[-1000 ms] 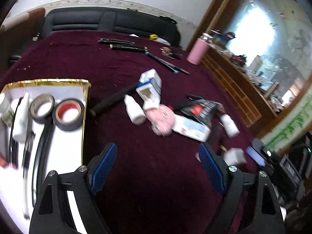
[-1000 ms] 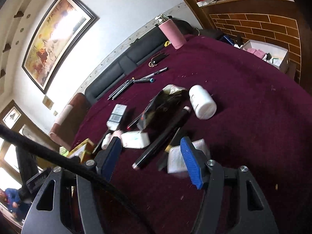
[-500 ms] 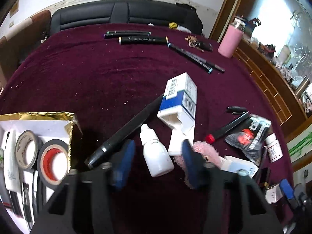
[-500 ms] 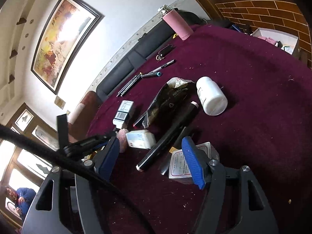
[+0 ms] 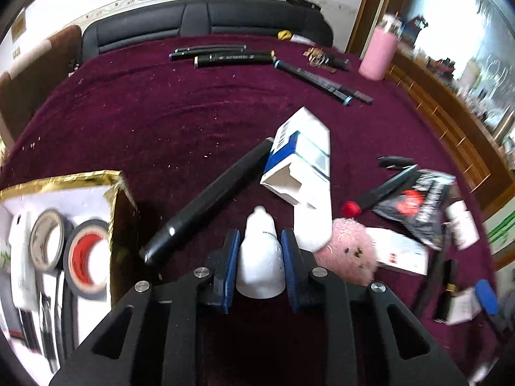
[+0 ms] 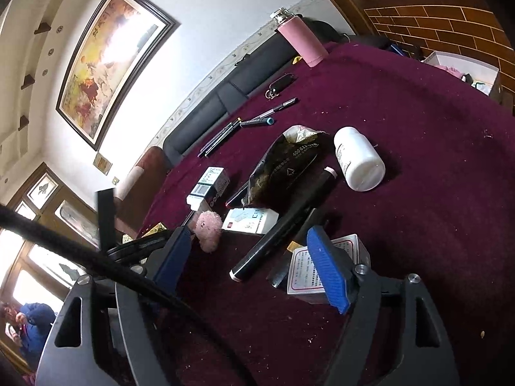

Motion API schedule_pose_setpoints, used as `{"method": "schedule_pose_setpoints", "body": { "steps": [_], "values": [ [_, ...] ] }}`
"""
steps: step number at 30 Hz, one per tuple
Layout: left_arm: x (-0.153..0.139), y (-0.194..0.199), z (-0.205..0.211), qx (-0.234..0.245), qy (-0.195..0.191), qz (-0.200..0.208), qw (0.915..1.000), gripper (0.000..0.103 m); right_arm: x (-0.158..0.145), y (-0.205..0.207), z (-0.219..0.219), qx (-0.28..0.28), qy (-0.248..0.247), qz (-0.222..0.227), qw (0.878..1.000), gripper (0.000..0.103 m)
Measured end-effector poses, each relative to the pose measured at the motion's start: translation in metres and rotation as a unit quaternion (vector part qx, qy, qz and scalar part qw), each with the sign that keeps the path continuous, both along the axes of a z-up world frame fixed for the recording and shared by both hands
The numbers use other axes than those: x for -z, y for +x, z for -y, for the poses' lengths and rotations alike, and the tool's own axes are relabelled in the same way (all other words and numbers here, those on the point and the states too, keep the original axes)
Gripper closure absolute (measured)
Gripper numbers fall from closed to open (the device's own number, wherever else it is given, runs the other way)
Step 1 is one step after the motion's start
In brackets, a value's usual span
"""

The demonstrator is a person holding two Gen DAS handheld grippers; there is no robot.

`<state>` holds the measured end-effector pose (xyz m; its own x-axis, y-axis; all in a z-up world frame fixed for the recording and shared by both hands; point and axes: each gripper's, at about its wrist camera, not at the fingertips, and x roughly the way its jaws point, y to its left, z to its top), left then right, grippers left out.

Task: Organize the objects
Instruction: 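Lift the dropper bottle with the left gripper while the right grasps the pink pom-pom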

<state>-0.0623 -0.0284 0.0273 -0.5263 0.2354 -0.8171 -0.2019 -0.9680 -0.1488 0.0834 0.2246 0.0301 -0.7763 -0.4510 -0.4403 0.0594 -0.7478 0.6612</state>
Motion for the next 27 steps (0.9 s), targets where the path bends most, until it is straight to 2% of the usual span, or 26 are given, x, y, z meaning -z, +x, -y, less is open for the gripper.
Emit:
{"method": "schedule_pose_setpoints", "body": {
  "steps": [4, 8, 13, 16, 18, 20, 22, 24, 27],
  "values": [
    [-0.02, 0.035, 0.002, 0.02, 0.043, -0.008, 0.9988, 0.081, 0.0, 0.0, 0.001, -0.001, 0.003, -0.002, 1.0, 0.026],
    [-0.026, 0.074, 0.008, 0.036, 0.079, 0.002, 0.9962, 0.081, -0.002, -0.001, 0.002, 0.0, 0.011, -0.002, 1.0, 0.026],
    [-0.009, 0.112, 0.017, 0.04, 0.083, 0.008, 0.9957, 0.081, -0.002, -0.001, 0.004, 0.0, 0.023, -0.002, 1.0, 0.026],
    [0.005, 0.116, 0.023, 0.035, 0.088, 0.01, 0.9955, 0.08, -0.002, -0.002, 0.005, 0.002, 0.031, -0.003, 1.0, 0.026],
    [0.004, 0.121, 0.023, 0.038, 0.079, -0.009, 0.9961, 0.079, -0.003, -0.001, 0.008, 0.003, 0.042, -0.004, 0.999, 0.026],
    [0.007, 0.123, 0.021, 0.046, 0.08, -0.009, 0.9957, 0.079, -0.004, -0.001, 0.012, 0.004, 0.06, -0.004, 0.998, 0.026],
    [0.011, 0.121, 0.02, 0.059, 0.091, 0.002, 0.9941, 0.076, -0.005, -0.001, 0.015, 0.005, 0.073, -0.004, 0.997, 0.026],
    [0.011, 0.122, 0.019, 0.069, 0.101, 0.003, 0.9925, 0.065, -0.005, -0.001, 0.016, 0.005, 0.081, -0.004, 0.997, 0.026],
    [0.011, 0.123, 0.019, 0.083, 0.109, 0.004, 0.9906, 0.057, -0.005, -0.001, 0.017, 0.006, 0.086, -0.004, 0.996, 0.025]
  ]
}}
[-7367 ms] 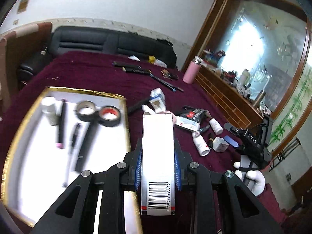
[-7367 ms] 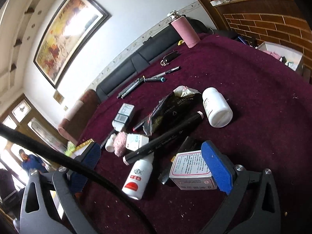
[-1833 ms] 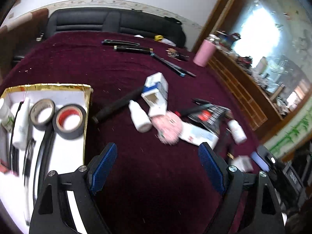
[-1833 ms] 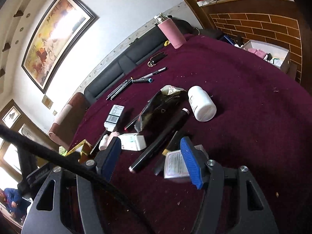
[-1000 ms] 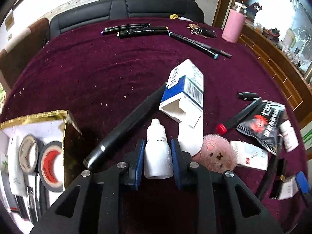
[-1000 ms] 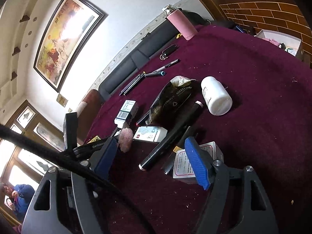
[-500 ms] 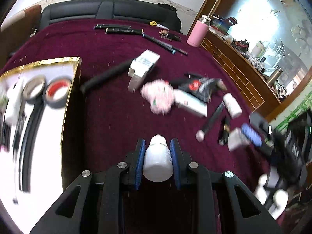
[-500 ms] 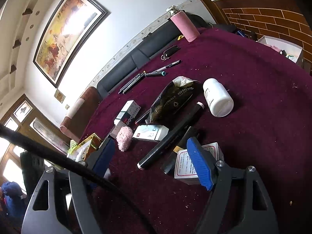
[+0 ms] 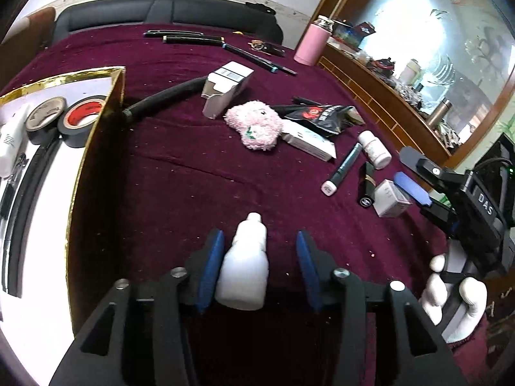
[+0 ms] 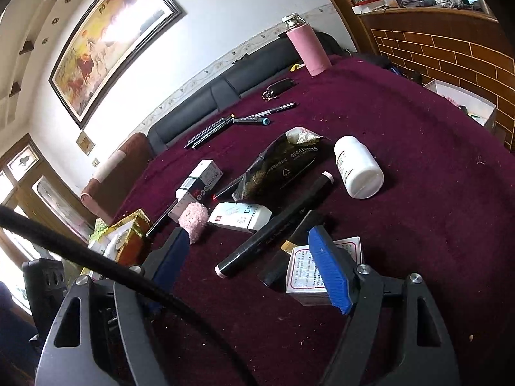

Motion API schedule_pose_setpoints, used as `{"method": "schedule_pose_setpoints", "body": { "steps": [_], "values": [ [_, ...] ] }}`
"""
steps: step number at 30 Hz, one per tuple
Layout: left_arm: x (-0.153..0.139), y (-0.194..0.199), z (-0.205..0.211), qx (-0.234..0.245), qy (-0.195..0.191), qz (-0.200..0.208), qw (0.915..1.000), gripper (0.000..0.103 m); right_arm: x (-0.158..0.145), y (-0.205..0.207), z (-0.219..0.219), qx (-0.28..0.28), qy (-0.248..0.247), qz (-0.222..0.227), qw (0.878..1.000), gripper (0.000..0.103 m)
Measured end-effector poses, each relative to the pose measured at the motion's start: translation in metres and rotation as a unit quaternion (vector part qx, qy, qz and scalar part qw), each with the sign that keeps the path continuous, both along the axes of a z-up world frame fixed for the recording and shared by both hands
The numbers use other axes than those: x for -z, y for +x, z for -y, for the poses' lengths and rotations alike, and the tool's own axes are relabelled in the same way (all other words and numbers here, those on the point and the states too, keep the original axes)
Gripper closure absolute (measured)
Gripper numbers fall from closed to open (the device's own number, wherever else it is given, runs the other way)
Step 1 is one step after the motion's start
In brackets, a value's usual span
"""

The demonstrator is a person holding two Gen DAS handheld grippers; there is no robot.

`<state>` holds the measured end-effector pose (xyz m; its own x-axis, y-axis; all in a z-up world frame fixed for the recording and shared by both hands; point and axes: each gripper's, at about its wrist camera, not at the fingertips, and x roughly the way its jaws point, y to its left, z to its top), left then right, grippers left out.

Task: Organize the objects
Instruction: 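Lift the dropper bottle with the left gripper while the right grasps the pink pom-pom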

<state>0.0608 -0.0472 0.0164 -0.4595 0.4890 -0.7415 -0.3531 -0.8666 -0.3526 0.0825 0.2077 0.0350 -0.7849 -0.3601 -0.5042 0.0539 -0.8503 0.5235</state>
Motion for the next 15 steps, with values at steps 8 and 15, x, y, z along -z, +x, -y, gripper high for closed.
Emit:
{"method": "schedule_pose_setpoints", "body": {
  "steps": [8, 15],
  "values": [
    [-0.001, 0.002, -0.005, 0.014, -0.002, -0.002, 0.9999, 0.048, 0.004, -0.004, -0.007, -0.012, -0.038, -0.012, 0.999, 0.018],
    [-0.001, 0.007, -0.018, 0.02, -0.045, -0.016, 0.9987, 0.081, -0.004, -0.005, -0.003, -0.034, -0.01, 0.008, 0.999, 0.023]
  ]
}}
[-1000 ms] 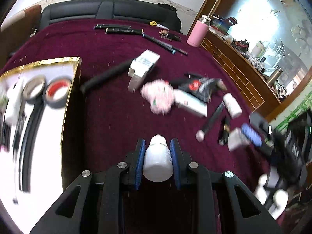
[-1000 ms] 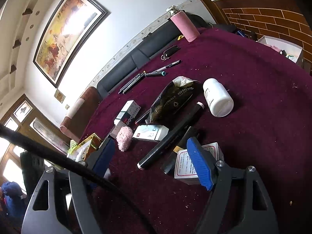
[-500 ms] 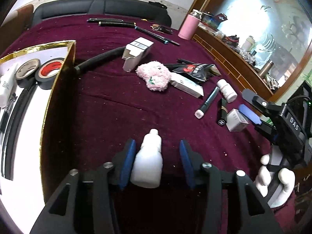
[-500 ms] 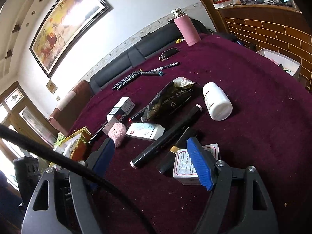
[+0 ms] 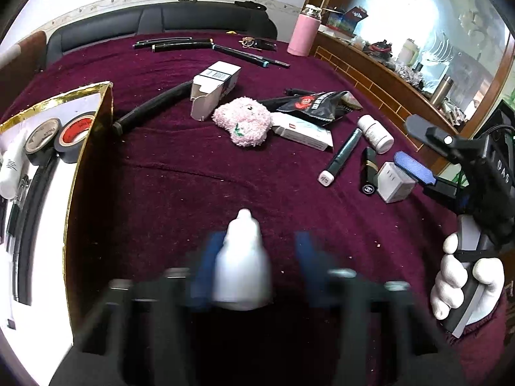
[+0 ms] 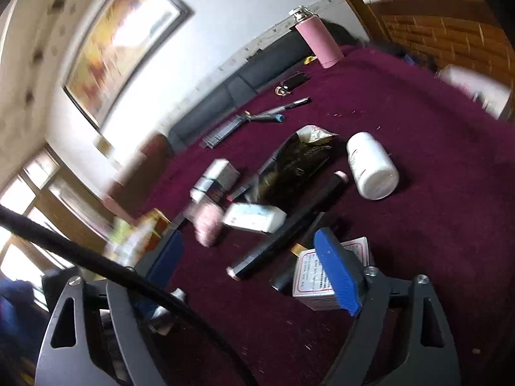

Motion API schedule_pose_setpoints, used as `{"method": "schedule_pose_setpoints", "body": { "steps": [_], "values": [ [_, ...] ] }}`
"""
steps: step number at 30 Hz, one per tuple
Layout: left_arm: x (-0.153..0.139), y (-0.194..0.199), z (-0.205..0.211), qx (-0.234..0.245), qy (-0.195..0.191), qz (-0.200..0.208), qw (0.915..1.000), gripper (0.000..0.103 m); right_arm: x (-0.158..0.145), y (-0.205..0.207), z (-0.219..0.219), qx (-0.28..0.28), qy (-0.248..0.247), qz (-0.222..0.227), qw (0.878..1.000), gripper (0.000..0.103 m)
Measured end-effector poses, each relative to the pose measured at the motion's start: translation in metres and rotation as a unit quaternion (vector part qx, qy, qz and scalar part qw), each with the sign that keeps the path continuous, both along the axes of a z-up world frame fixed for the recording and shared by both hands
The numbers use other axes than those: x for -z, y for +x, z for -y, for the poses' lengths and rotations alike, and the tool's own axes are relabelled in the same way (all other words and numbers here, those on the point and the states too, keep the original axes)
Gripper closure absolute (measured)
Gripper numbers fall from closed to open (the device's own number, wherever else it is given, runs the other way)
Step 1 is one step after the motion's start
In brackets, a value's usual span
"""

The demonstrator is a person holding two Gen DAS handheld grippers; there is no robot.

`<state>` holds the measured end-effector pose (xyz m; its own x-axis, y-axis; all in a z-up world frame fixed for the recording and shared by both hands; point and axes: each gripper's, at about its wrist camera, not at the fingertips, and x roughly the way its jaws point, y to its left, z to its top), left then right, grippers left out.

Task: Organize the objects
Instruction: 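Lift the dropper bottle with the left gripper while the right grasps the pink pom-pom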

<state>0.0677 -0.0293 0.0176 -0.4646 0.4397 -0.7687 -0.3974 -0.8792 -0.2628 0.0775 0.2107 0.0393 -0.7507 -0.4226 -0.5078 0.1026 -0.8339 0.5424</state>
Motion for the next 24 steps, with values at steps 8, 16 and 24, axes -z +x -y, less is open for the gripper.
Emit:
{"method": "schedule_pose_setpoints", "body": {
  "steps": [8, 16, 24],
  "values": [
    [-0.017, 0.017, 0.033, -0.017, 0.101, 0.015, 0.9946, 0.081, -0.064, -0.005, 0.087, -0.094, 0.152, -0.036, 0.983, 0.023],
    [-0.048, 0.045, 0.104, -0.04, 0.161, -0.025, 0.9858, 0.08, -0.022, -0.087, 0.163, -0.139, 0.266, 0.063, 0.952, 0.062],
    [-0.027, 0.038, 0.164, -0.089, 0.178, -0.004, 0.98, 0.08, 0.007, -0.119, 0.169, -0.102, 0.304, 0.11, 0.941, 0.062]
  ]
}}
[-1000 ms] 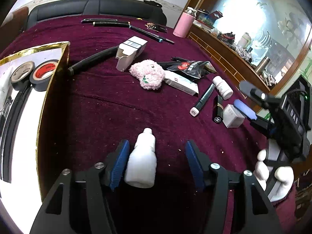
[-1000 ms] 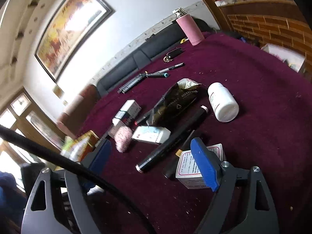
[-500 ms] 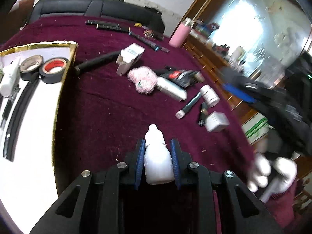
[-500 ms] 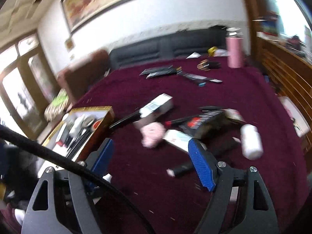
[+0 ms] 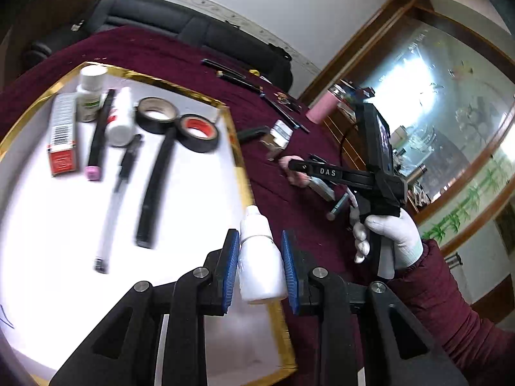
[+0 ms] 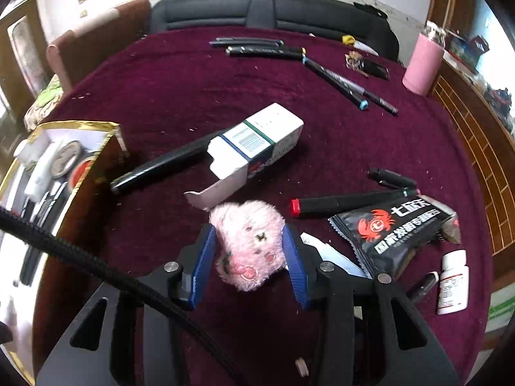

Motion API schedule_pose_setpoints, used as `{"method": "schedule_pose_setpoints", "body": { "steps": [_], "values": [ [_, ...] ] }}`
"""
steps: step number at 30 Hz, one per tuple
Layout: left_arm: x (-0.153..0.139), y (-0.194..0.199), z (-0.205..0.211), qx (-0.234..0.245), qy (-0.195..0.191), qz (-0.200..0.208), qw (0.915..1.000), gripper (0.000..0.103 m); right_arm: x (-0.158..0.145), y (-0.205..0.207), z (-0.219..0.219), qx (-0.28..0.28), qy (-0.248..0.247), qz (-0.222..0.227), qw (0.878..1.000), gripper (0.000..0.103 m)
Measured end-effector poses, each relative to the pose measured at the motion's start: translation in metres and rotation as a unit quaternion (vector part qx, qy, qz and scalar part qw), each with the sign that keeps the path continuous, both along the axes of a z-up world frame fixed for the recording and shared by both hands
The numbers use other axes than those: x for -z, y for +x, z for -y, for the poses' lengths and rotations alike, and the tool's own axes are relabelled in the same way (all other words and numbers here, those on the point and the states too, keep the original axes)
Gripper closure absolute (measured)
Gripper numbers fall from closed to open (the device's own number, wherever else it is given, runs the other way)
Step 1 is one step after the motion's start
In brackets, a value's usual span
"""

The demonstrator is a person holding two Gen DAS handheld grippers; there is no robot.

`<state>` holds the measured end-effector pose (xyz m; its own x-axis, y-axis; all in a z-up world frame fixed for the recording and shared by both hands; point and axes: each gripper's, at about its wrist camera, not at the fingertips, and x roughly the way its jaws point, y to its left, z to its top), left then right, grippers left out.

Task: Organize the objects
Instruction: 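Lift the dropper bottle with the left gripper while the right grasps the pink pom-pom, then carry the dropper bottle and pink pom-pom into the tray and release them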

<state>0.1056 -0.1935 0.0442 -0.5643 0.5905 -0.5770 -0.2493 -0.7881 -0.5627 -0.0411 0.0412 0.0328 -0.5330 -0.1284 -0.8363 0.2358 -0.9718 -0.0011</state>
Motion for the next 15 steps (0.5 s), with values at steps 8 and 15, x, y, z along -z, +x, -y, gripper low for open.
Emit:
{"method": "schedule_pose_setpoints", "body": {
  "steps": [8, 15],
  "values": [
    [0.008, 0.003, 0.009, -0.016, 0.005, 0.005, 0.9998, 0.08, -0.004, 0.002, -0.023, 0.022, -0.079, 0.002, 0.997, 0.074],
    [-0.007, 0.004, 0.029, -0.041, -0.013, -0.008, 0.999, 0.08, -0.041, 0.029, -0.024, -0.009, -0.154, -0.011, 0.988, 0.073]
  ]
}}
